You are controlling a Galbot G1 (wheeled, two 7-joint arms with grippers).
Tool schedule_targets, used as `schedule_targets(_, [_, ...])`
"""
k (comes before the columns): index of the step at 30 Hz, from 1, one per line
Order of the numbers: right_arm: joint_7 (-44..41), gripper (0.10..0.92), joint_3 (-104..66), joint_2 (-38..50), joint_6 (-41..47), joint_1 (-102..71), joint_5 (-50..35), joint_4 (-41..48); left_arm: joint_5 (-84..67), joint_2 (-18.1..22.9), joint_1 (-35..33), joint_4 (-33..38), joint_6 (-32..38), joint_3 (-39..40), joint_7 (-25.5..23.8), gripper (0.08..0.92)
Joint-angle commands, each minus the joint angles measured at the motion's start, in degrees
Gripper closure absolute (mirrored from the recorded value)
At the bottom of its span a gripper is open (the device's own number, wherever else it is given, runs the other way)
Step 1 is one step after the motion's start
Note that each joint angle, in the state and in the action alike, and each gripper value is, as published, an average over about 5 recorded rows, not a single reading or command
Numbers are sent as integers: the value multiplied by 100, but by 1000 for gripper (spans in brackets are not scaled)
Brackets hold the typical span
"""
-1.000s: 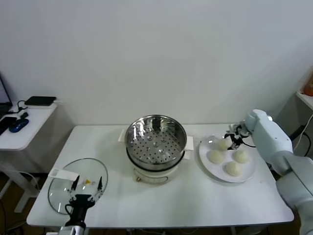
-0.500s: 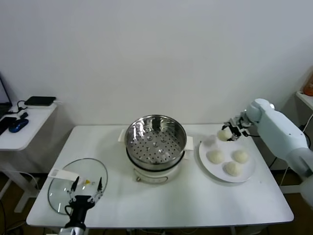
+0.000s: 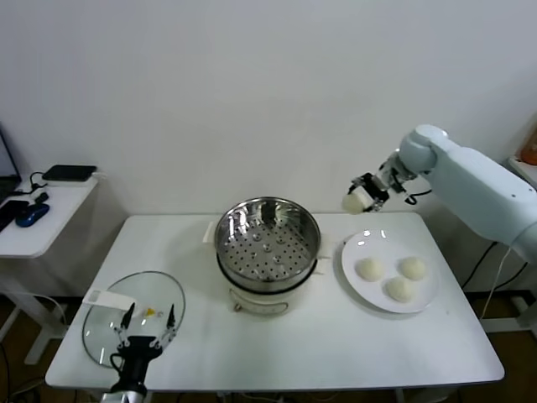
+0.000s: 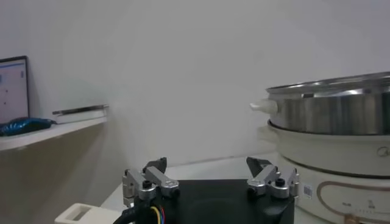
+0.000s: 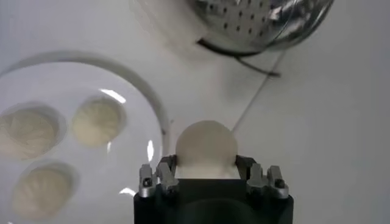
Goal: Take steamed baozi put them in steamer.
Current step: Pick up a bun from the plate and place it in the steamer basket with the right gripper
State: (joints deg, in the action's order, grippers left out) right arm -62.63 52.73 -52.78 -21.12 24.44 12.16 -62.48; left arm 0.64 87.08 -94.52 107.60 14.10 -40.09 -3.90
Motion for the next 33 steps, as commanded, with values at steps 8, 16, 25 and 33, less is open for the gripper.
schedule_targets(8, [-47,372,1012,-1023,-313,1043,-105,-797,12,-13,-14,65,-19,-3,0,177])
schedule_targets(16, [-28,372,835,-1811,-759,404,728,-105,-73,-33,-8,187,-98,-7,7,177])
schedule_targets(25, [4,372,570,-2405,-1053,-139,1499,622,-91,-34,50,175,-113,-70,13,177])
schedule_targets(33, [73,372,356,-2545,-1222,-462,2035,983,-155,-75,20,93,-75,-98,8,177])
